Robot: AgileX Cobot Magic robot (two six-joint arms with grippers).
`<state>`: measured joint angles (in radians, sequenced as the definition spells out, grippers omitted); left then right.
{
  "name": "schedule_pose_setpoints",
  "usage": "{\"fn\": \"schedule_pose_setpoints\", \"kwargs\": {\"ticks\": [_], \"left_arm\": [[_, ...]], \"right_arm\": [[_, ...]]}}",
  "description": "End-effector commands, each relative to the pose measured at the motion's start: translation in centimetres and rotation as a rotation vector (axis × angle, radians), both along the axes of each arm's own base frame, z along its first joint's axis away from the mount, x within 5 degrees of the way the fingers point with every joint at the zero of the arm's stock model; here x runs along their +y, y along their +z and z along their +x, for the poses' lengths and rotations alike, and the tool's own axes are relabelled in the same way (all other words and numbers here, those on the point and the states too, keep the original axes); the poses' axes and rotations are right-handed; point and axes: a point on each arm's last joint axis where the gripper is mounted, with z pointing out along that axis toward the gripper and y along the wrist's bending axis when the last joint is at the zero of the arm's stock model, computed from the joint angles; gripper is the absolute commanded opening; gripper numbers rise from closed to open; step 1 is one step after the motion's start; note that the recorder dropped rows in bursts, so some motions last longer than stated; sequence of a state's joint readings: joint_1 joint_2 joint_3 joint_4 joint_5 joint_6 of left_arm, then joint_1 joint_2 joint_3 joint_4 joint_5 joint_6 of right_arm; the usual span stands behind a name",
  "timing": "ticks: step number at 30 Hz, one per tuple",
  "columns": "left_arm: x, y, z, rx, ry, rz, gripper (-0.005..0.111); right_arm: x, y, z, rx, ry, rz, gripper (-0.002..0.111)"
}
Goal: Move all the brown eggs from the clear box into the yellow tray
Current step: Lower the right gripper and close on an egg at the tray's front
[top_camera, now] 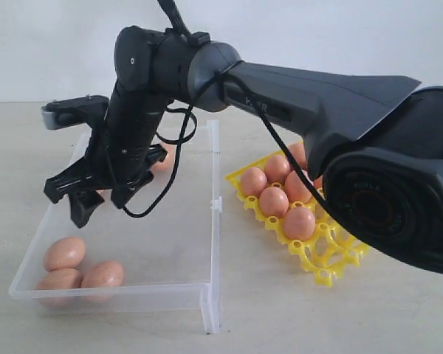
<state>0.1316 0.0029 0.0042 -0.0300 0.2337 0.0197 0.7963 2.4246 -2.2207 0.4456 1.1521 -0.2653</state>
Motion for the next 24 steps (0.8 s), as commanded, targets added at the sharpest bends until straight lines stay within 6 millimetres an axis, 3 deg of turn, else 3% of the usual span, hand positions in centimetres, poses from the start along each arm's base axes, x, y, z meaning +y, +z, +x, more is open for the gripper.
{"fn": "schedule_pose_setpoints", "kwargs": {"ticks": [1,8,15,24], "left_arm": [[0.0,0.2,0.0,-0.009,-0.004,-0.004,-0.004],[0.0,0.2,0.0,-0.009,-0.004,-0.004,-0.004],[0.0,0.2,0.0,-0.009,-0.004,-0.004,-0.004],[0.0,0.2,0.0,-0.009,-0.004,-0.004,-0.004]], "right_arm": [[0.7,1.6,-1.2,-0.028,0.295,0.179,0.062],[1.8,1.0,-2.3,-0.351,0.800,0.279,0.062],[2.8,-1.7,-0.5,-0.536,0.759,0.201,0.062],[3.1,-3.8,-0.6,-0.516,0.781,0.160,0.062]]}}
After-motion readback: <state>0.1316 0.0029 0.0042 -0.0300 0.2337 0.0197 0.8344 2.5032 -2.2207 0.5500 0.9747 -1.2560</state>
